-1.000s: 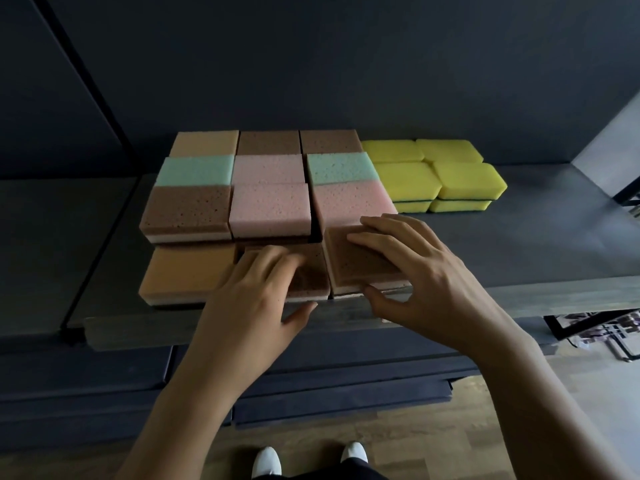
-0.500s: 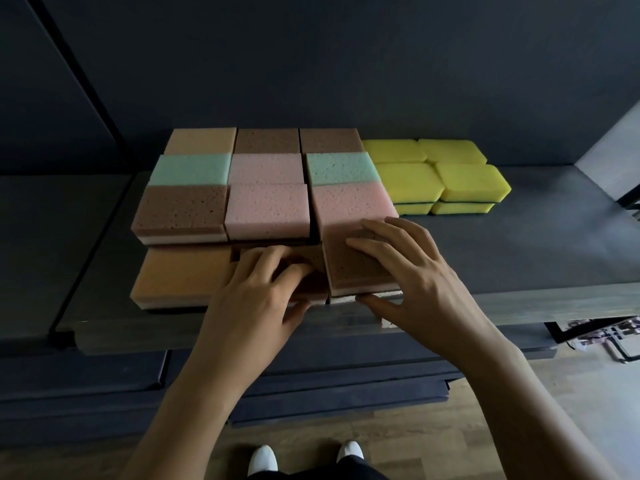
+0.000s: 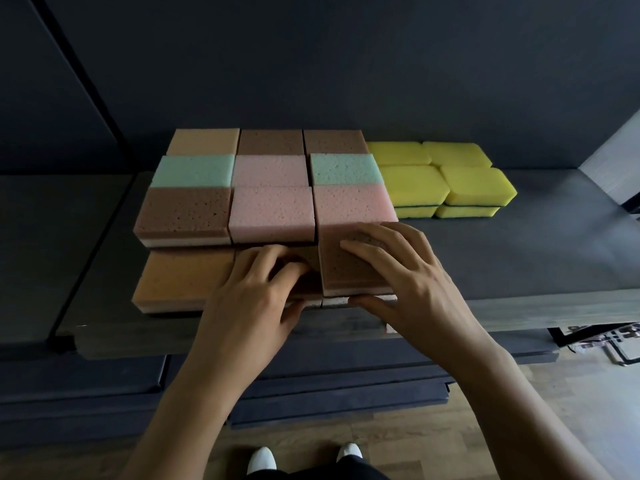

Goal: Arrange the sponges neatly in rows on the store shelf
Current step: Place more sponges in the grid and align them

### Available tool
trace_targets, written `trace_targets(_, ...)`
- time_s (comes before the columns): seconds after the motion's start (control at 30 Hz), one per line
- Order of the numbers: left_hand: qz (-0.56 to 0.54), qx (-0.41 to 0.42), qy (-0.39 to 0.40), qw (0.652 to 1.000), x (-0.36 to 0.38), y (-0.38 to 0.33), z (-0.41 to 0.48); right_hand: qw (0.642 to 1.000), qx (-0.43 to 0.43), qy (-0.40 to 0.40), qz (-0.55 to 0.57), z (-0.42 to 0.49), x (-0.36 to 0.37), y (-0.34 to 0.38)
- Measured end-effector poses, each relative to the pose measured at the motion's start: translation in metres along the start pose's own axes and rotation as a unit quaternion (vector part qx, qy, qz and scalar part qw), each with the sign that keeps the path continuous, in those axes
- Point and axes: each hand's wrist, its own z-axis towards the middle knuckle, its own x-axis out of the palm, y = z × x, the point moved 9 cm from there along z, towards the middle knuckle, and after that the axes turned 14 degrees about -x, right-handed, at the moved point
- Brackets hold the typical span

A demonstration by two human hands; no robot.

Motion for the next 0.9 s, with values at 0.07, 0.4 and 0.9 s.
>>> trace_targets(0.07, 0.000, 0.002, 0.004, 1.000, 0.000, 0.000, 0.001, 1.000, 0.001, 0.000, 0.001, 0.001, 0.001, 0.000)
trace_targets(0.4, -0.004, 0.007, 0.006, 1.000, -0.004, -0.001, 0.005, 1.000, -0.010, 0.017, -0.002, 0.004, -0.004, 0.000)
trace_targets(0.9, -0.019, 0.008, 0.017, 1.000, -0.003, -0.002, 0.008, 1.000, -0.007, 0.020, -0.012, 0.006, 0.003, -0.008)
